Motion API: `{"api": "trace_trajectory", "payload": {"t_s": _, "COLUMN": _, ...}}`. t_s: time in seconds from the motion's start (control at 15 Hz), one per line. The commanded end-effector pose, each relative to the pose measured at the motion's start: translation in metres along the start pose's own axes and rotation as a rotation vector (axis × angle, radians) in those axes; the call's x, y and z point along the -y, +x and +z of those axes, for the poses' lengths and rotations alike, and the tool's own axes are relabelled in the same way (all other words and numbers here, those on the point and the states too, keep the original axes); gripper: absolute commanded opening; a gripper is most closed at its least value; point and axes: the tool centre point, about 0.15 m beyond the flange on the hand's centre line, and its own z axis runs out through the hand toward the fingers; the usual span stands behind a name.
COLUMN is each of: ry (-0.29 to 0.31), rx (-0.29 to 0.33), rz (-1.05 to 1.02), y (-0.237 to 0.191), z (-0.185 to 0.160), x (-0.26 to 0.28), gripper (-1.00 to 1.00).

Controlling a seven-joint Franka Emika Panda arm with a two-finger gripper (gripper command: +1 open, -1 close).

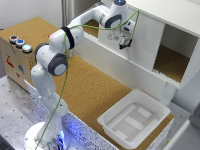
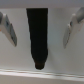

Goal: Slide the door to the left, then let it go

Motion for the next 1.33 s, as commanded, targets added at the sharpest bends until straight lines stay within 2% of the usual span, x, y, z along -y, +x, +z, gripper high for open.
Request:
{"api": "trace_trajectory", "payload": {"t_s": 0.0, "ry": -0.105, "rx": -0.012, "rz": 0.035, "y": -0.017, "z": -0.012, "x": 0.019, "gripper": 1.00}}
{"api": "trace_trajectory", "payload": {"t_s": 0.13, "ry": -0.064, "rx": -0.015, "rz": 0.018, "y": -0.016, "z": -0.007, "x": 0.018, "gripper": 1.00}}
{"api": "trace_trajectory", "payload": {"t_s": 0.6, "ry": -0.047, "rx": -0.075, "rz": -0.023, "y": 0.013, "z": -0.002, "x": 0.010, "gripper": 1.00}}
{"api": "trace_trajectory", "payload": {"t_s": 0.67, "ry": -0.040, "rx": -0.089, "rz": -0.019, "y": 0.017, "z": -0.001, "x": 0.009, "gripper": -1.00}}
{"api": "trace_trajectory", "payload": {"t_s": 0.93, "ry": 0.010, "rx": -0.099, "rz": -0.027, "y": 0.021, "z": 0.005, "x": 0.014, "gripper": -1.00}}
{"api": "trace_trajectory", "payload": {"t_s": 1.27, "ry": 0.012, "rx": -0.099, "rz": 0.010, "y": 0.019, "z": 0.006, "x": 0.017, "gripper": -1.00}}
